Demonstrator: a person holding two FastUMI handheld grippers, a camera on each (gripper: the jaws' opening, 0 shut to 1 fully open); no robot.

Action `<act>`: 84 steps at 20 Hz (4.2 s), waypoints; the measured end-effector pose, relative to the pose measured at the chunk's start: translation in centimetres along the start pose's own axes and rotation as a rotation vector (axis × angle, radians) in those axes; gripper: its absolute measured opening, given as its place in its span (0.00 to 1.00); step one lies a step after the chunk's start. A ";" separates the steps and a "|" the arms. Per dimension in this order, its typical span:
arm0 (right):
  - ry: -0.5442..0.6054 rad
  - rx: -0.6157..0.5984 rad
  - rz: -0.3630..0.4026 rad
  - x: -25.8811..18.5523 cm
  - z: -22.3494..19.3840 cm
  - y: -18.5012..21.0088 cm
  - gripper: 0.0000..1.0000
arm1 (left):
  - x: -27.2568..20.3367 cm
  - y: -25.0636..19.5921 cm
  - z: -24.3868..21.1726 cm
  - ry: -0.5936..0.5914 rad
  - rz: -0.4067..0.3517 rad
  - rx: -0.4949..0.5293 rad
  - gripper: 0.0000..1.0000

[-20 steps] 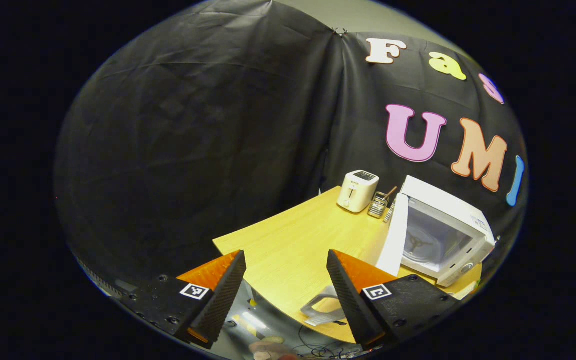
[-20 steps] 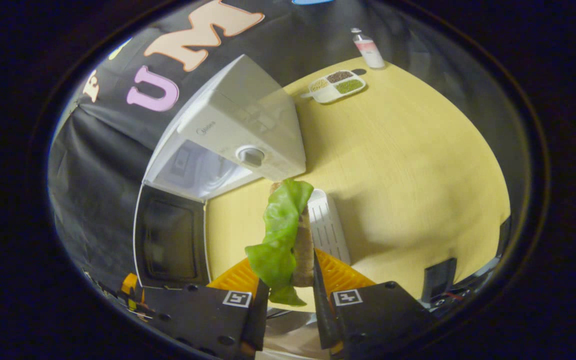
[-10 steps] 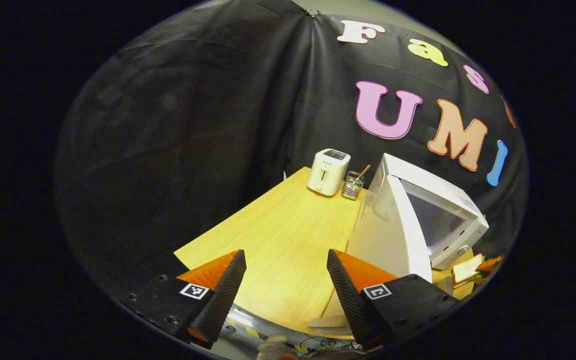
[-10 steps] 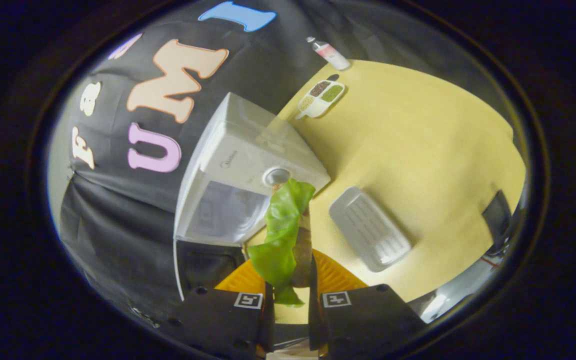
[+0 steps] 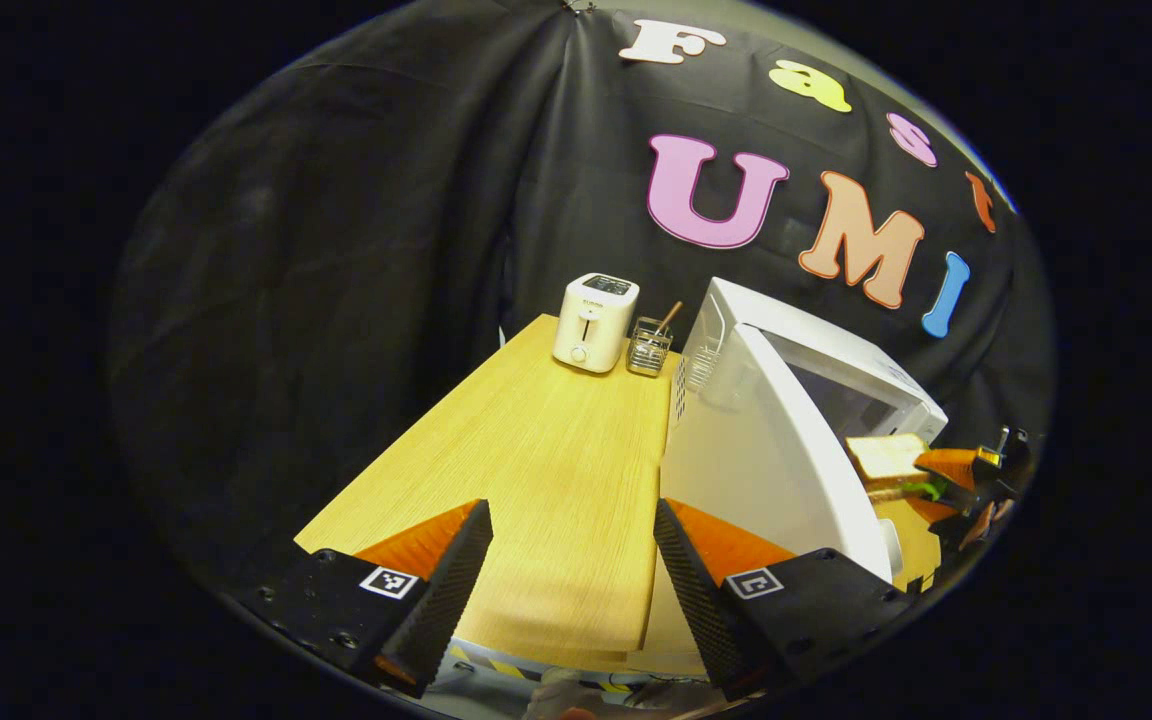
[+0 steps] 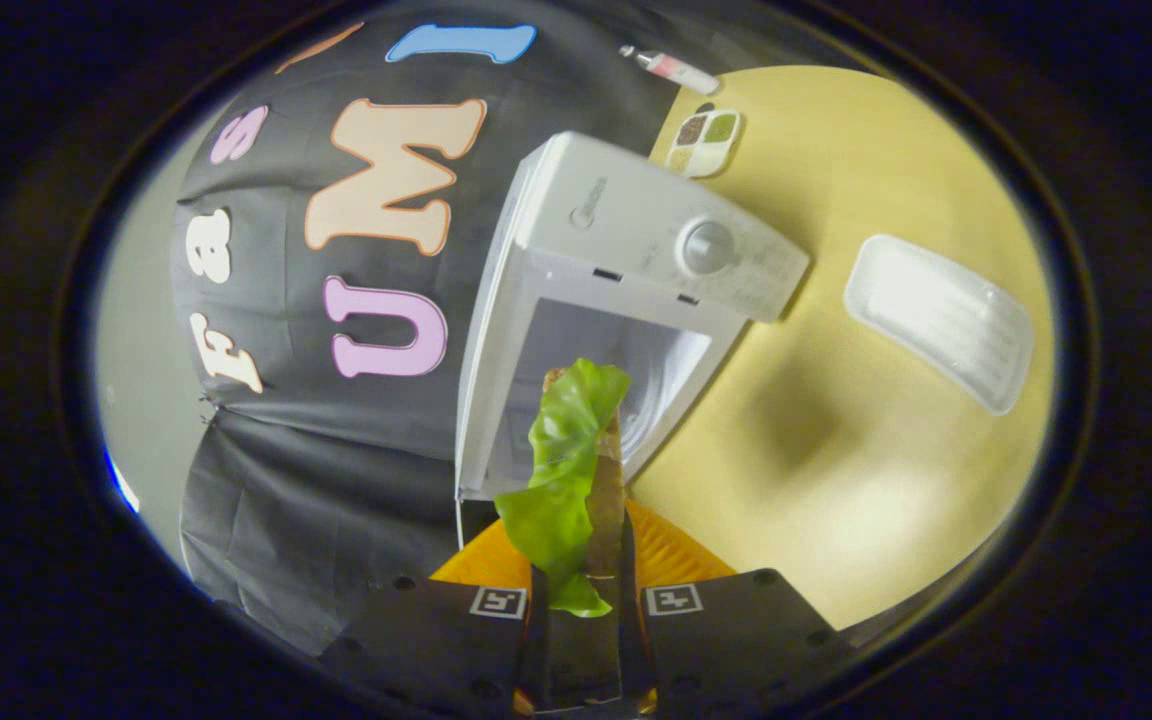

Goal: Open the microwave oven with the left hand, put the food in, and close the microwave oven.

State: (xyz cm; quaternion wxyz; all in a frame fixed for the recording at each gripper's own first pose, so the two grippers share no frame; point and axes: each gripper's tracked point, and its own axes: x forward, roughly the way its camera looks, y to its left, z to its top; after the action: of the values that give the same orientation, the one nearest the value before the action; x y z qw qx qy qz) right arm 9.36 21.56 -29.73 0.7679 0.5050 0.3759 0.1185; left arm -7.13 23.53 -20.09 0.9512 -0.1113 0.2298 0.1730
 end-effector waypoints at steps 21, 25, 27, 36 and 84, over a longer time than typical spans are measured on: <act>-0.269 -0.167 -0.161 17.3 2.5 -2.8 0.33 | -0.4 0.9 -3.0 0.116 -0.051 -0.002 0.96; -0.293 -0.228 -0.220 17.1 3.7 -3.8 0.34 | -0.4 1.2 -3.5 0.134 -0.046 -0.007 0.96; -0.307 -0.304 -0.304 16.6 4.4 -5.3 0.46 | -0.3 1.1 -3.6 0.145 -0.050 -0.010 0.95; -0.394 -0.554 -0.295 14.2 6.5 -3.6 0.99 | -0.1 0.3 -3.8 0.166 -0.075 -0.006 0.96; -0.577 -0.802 -0.383 -16.0 11.4 -0.2 0.91 | -2.0 -15.3 -6.3 0.218 -0.379 0.187 0.02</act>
State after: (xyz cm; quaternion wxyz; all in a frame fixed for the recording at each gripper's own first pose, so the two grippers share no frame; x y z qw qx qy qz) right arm 6.22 4.62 -20.21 0.9808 0.1062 0.1601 -0.0330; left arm -5.48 7.10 -22.55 0.9425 -0.0817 0.3212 -0.0436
